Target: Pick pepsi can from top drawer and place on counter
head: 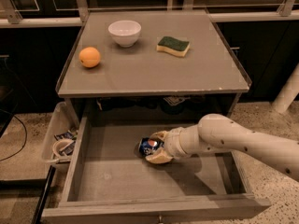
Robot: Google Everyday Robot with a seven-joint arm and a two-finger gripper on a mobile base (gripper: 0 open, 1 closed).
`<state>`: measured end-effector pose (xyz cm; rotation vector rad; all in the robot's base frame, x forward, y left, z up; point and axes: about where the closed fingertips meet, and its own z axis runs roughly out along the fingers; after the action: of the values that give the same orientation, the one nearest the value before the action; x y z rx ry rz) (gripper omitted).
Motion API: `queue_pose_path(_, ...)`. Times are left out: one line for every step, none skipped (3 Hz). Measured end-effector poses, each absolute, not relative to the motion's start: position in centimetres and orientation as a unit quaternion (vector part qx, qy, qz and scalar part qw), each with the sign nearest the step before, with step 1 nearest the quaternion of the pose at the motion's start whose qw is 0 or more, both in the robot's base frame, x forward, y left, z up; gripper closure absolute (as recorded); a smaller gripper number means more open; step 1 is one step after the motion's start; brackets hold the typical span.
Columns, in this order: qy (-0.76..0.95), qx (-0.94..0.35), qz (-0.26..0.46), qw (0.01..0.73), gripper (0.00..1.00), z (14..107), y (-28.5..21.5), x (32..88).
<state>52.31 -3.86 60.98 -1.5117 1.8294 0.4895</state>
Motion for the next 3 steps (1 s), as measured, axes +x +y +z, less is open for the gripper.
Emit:
queue_pose_path(0.708,-0.583,0.203,0.344,1.00,61.7,-4.7,51.2)
queue_pose_path(0.698,-0.586,0.218,0.349,1.00,64.5,-5.8,50.5)
queue_pose_path(0.679,-0.602,0.222,0.357,1.00,69.9,-7.3,50.4)
